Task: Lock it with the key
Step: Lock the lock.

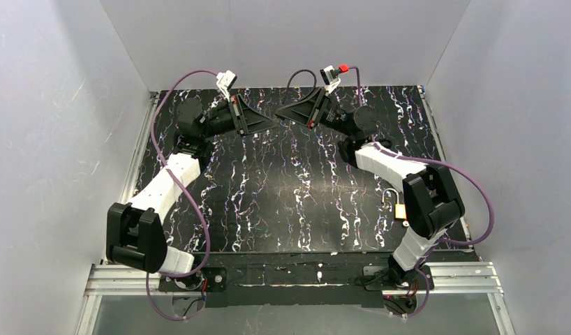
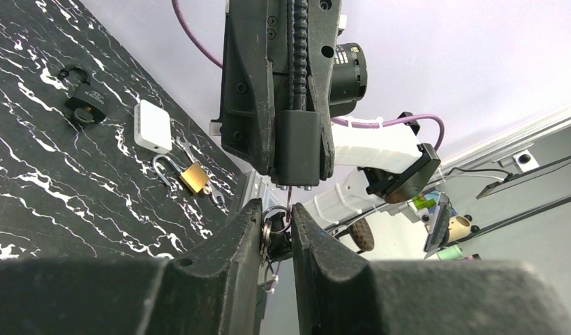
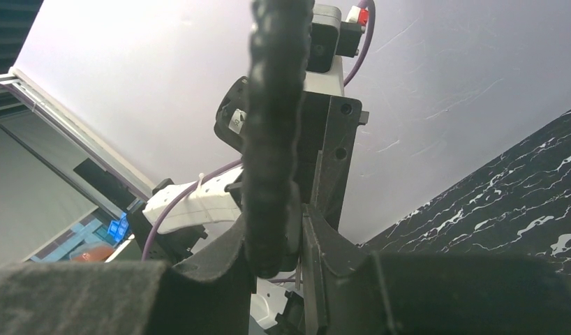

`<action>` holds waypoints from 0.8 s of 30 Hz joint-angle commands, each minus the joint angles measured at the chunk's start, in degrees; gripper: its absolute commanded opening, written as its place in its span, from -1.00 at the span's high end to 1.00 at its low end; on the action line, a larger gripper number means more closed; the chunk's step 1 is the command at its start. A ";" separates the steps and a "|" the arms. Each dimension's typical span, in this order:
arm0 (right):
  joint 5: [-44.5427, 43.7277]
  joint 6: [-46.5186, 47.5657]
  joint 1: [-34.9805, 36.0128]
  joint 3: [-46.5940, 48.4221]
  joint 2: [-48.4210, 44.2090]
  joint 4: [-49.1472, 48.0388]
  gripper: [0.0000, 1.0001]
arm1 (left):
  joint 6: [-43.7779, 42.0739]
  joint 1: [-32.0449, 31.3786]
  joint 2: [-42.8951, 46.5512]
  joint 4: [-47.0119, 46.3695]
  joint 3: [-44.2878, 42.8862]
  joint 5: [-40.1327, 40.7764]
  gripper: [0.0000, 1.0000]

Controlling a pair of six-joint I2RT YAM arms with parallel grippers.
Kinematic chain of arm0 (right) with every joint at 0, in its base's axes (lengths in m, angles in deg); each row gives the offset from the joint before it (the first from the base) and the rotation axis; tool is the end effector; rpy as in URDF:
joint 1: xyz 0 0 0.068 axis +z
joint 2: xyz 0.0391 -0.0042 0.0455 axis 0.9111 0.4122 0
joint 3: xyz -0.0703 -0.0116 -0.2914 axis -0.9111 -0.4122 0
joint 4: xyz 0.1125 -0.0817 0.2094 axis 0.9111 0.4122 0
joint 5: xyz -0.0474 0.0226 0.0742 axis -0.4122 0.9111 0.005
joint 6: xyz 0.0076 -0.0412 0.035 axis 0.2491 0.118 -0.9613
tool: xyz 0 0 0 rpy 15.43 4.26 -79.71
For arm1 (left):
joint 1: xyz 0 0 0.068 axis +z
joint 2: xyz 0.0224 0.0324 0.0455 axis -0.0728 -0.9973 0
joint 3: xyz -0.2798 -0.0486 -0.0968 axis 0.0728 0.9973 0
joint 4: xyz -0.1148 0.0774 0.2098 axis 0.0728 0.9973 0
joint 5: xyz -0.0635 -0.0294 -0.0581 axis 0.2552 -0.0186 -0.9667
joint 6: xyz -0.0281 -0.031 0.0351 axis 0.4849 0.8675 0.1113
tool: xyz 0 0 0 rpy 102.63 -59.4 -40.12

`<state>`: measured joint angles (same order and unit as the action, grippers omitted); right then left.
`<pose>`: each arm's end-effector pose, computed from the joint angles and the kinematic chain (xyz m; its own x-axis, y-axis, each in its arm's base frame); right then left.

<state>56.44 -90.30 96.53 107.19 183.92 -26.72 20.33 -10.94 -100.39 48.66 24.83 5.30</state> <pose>0.3038 0.2093 0.3985 -0.6582 0.4657 -0.5915 -0.7335 -0.2197 0.6432 0.2833 -0.1090 0.4123 -0.6603 -0.3011 -0.6880 0.7109 0.0447 -0.7019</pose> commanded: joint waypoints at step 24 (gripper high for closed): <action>-3.95 -4.35 0.34 0.23 0.43 -9.78 0.97 | 4.68 0.02 2.27 -3.62 1.77 2.96 1.00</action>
<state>55.06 -95.26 96.53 106.86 185.52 -33.64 31.80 -11.14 -101.53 37.51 27.21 5.54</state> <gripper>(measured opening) 0.305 0.151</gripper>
